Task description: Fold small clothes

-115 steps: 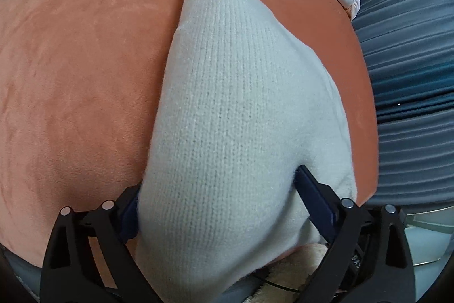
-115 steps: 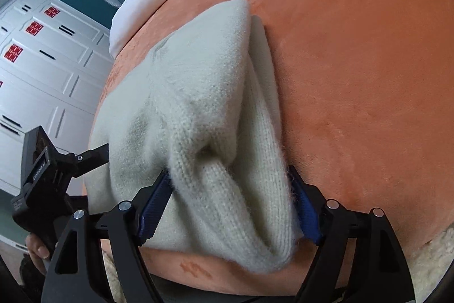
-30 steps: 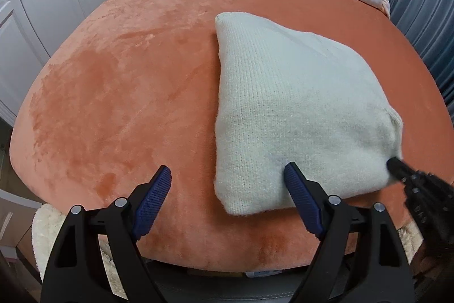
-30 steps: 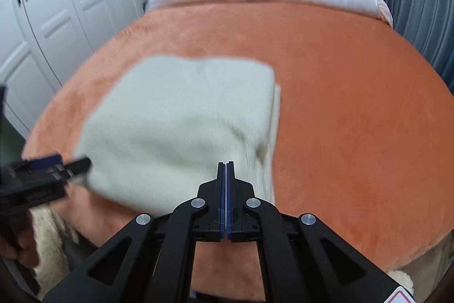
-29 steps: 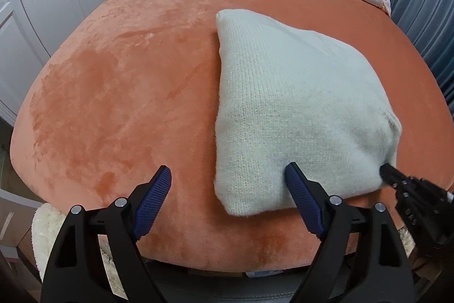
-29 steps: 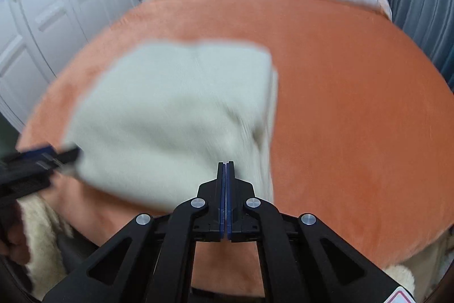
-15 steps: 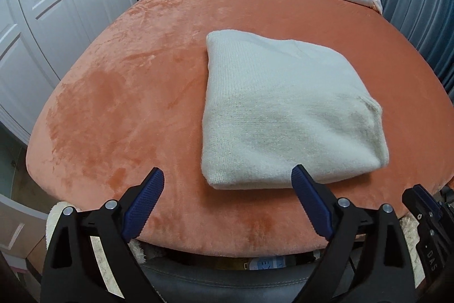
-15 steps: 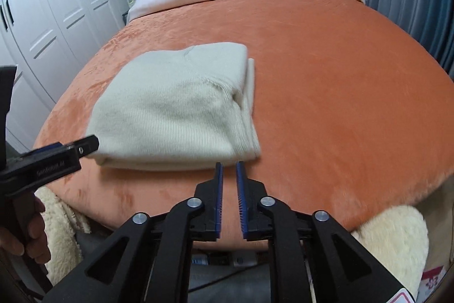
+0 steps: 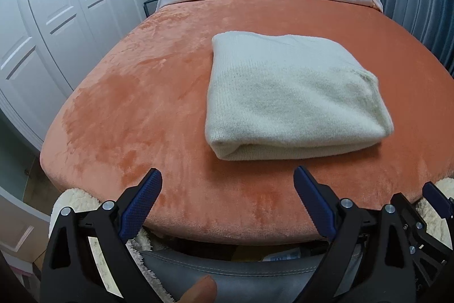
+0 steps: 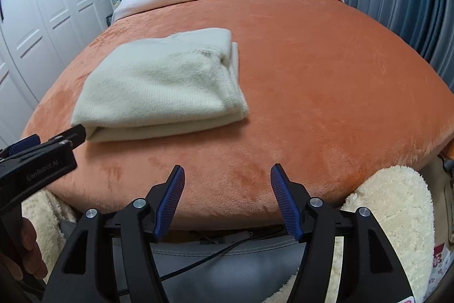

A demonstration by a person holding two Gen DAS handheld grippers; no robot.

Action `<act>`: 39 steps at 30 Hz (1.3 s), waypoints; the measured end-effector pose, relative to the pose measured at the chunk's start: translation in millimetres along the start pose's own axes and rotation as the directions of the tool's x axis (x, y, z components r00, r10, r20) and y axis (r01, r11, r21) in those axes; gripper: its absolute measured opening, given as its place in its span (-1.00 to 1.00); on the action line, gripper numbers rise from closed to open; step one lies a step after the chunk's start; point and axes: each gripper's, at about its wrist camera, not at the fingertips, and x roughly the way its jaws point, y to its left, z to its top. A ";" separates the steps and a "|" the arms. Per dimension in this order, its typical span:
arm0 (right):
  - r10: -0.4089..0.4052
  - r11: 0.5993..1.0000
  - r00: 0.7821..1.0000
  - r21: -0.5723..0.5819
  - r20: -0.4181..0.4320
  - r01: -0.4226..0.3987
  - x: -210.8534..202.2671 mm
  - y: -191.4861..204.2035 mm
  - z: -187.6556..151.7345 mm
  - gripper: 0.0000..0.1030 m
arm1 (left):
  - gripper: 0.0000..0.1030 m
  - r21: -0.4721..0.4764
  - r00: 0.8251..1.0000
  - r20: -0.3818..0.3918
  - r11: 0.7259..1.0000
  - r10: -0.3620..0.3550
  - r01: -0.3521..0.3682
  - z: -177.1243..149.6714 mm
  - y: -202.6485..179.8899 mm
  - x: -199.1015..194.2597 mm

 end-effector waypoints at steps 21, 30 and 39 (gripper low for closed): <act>-0.009 1.000 0.999 -0.029 -0.035 0.008 18.7 21.7 -24.6 0.20 | 0.80 -0.010 1.000 -0.019 1.000 0.000 0.000 -44.5 13.4 19.0; -0.013 1.000 0.999 -0.027 -0.040 0.012 19.8 22.7 -27.0 0.20 | 0.80 -0.009 1.000 -0.016 1.000 -0.013 0.013 -48.7 13.0 20.0; -0.010 0.999 0.999 -0.039 -0.039 0.009 20.6 21.6 -24.9 0.20 | 0.80 -0.002 1.000 -0.004 1.000 -0.009 0.009 -50.2 9.2 17.7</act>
